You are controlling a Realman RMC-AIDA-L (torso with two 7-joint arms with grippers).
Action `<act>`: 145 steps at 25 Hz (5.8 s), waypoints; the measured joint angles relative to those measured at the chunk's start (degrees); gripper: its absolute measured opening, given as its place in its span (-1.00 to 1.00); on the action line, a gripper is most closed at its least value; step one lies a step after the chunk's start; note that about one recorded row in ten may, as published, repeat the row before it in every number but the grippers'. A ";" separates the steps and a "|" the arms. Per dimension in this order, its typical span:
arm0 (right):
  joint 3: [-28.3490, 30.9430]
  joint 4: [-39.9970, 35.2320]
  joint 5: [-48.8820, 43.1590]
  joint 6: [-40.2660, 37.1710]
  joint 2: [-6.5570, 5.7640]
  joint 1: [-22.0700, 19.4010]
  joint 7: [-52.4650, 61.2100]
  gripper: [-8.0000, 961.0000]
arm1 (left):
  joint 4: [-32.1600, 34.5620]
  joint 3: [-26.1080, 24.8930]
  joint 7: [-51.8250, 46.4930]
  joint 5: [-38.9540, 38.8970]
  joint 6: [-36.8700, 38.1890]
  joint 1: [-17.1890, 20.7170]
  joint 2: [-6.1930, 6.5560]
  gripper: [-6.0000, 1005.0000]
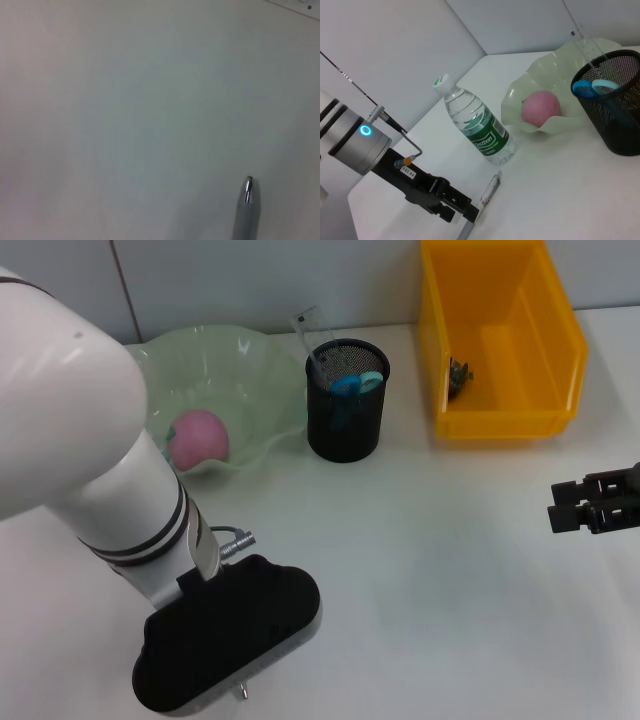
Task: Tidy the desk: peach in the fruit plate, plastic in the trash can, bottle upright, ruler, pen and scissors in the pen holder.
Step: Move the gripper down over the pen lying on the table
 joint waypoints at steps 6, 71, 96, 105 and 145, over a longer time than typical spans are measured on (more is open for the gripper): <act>0.00 0.24 -0.04 0.24 0.00 -0.07 -0.01 0.58 | -0.42 0.60 1.25 -0.05 -0.32 0.43 0.02 0.46; -0.17 0.10 -0.05 -0.22 0.44 0.27 0.32 0.58 | -4.40 6.62 2.06 1.40 -4.79 -2.22 0.27 -0.13; -0.70 0.28 -0.05 0.23 0.44 0.25 -0.25 0.58 | -5.25 7.88 1.57 1.42 -4.78 -3.40 0.27 -0.26; -0.70 0.06 -0.05 0.23 0.44 0.28 -0.25 0.58 | -6.16 7.88 1.56 1.17 -4.78 -3.88 0.27 -0.27; -0.70 0.01 0.26 0.04 0.53 0.39 -0.42 0.58 | -6.63 8.67 1.34 1.22 -5.36 -4.25 0.26 -0.44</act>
